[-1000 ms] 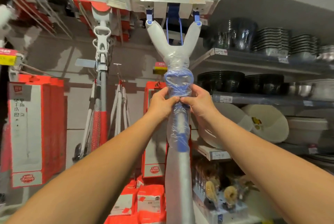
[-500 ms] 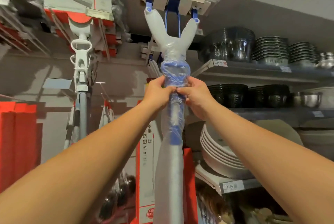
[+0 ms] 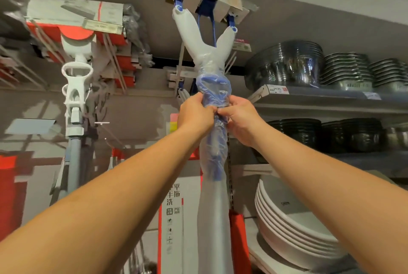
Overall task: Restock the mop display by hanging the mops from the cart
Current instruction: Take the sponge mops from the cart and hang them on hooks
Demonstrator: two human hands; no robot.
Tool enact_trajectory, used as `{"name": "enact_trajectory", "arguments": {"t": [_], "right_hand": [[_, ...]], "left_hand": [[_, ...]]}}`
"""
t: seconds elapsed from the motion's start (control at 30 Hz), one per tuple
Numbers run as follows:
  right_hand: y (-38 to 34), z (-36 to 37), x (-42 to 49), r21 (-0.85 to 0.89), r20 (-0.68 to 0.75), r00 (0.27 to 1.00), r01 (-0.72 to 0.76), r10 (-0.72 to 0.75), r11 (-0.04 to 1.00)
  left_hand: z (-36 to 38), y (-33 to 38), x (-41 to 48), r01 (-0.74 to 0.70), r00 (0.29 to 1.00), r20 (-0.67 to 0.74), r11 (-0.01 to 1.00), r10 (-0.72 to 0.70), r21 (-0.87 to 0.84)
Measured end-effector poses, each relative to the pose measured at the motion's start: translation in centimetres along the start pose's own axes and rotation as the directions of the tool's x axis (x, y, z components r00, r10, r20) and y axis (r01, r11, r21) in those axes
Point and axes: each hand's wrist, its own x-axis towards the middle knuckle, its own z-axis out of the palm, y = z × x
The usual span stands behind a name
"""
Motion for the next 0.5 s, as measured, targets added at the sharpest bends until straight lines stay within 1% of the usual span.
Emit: {"name": "enact_trajectory", "arguments": {"t": [0.23,0.43,0.5], "right_hand": [[2.0,-3.6,5.4,0.101,0.126,0.992,0.001,-0.013,0.995],[3.6,-6.2,9.0,0.136,0.239,0.971,-0.007,-0.026,0.991],[4.2,-6.7,9.8,0.145,0.253,0.967,-0.01,-0.027,0.989]], "left_hand": [[4.2,-0.7,3.0,0.015,0.992,-0.123,0.99,0.002,0.138],[7.6,-1.1,5.2,0.058,0.974,-0.228,0.981,-0.014,0.187],[8.5,-1.3,5.9,0.082,0.967,-0.252,0.977,-0.031,0.197]]}}
